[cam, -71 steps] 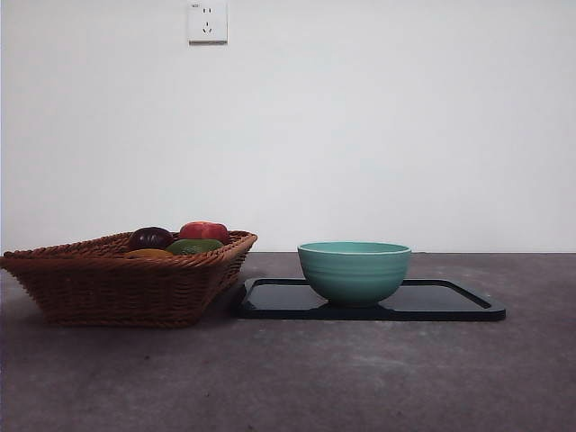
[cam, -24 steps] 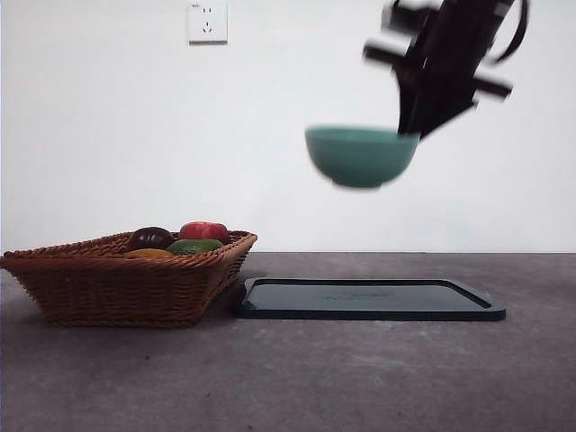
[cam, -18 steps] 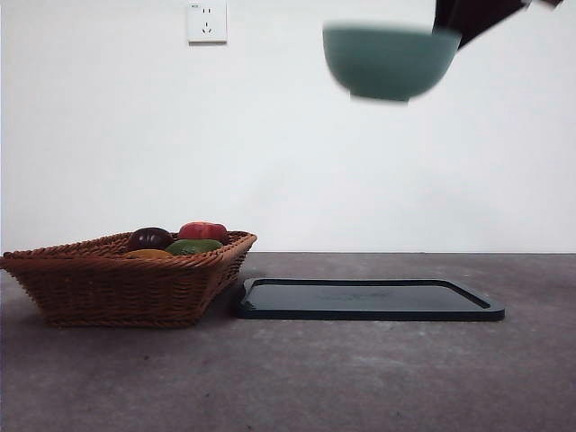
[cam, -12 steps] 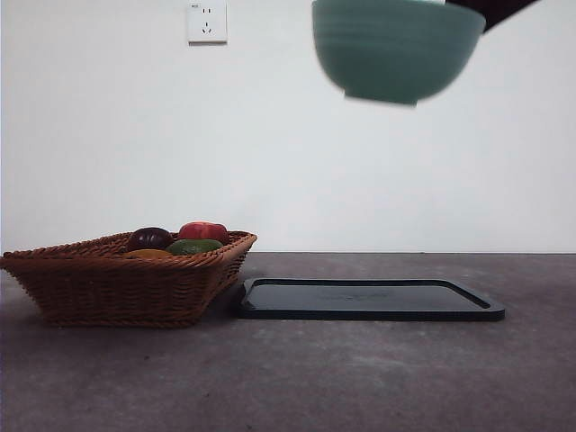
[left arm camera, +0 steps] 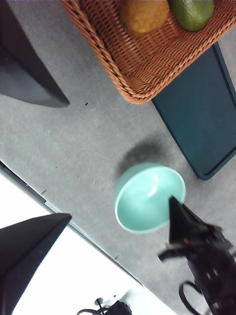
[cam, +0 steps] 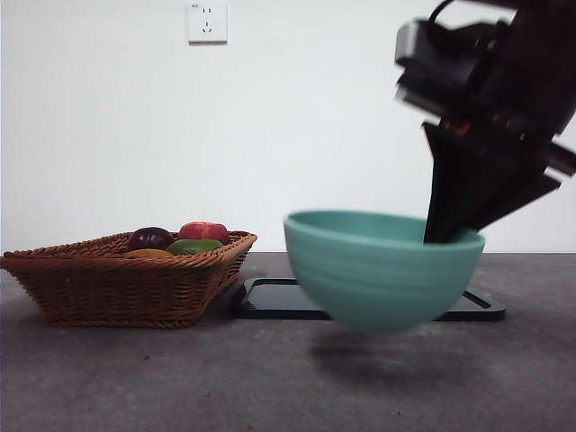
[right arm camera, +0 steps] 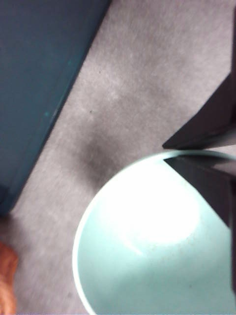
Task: Pick up the wifruite, put it on the bowl, pick up the plate, put it on desk
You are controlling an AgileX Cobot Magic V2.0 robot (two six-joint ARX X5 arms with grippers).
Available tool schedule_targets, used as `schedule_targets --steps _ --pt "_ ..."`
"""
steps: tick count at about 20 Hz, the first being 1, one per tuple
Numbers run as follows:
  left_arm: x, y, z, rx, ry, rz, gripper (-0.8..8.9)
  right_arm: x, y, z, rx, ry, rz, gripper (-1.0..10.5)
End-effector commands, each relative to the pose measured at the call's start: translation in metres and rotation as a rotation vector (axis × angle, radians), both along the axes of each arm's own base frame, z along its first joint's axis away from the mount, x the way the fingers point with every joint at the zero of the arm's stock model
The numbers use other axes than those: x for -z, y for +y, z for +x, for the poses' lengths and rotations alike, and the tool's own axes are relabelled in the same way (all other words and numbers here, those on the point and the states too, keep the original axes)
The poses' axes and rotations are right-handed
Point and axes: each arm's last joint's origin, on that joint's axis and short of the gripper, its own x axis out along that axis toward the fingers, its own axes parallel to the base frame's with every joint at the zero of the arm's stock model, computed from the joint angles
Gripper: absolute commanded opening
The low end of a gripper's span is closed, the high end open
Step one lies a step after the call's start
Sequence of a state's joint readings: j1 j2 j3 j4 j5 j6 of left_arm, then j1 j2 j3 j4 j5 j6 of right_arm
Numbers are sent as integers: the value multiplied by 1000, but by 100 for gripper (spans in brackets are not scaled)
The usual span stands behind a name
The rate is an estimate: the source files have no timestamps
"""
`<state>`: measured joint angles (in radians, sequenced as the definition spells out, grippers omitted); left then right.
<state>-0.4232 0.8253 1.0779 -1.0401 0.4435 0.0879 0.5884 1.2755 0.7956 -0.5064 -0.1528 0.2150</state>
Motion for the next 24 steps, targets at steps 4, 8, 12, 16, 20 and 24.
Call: schedule_targets --steps 4,8,12,16,20,24 --pt "-3 -1 1 13 -18 -5 342 17 13 13 5 16 -19 9" --pt "-3 -1 1 13 -18 -5 342 25 16 16 11 23 -46 9" --pt "-3 -1 1 13 -18 -4 342 25 18 15 9 15 -53 26" --pt "-3 -1 1 13 -18 -5 342 25 19 14 4 17 -54 201" --pt "-3 -1 1 13 -17 -4 342 22 18 14 23 -6 -67 214" --pt "-3 -1 1 13 -17 -4 342 -9 11 9 60 -129 -40 218"
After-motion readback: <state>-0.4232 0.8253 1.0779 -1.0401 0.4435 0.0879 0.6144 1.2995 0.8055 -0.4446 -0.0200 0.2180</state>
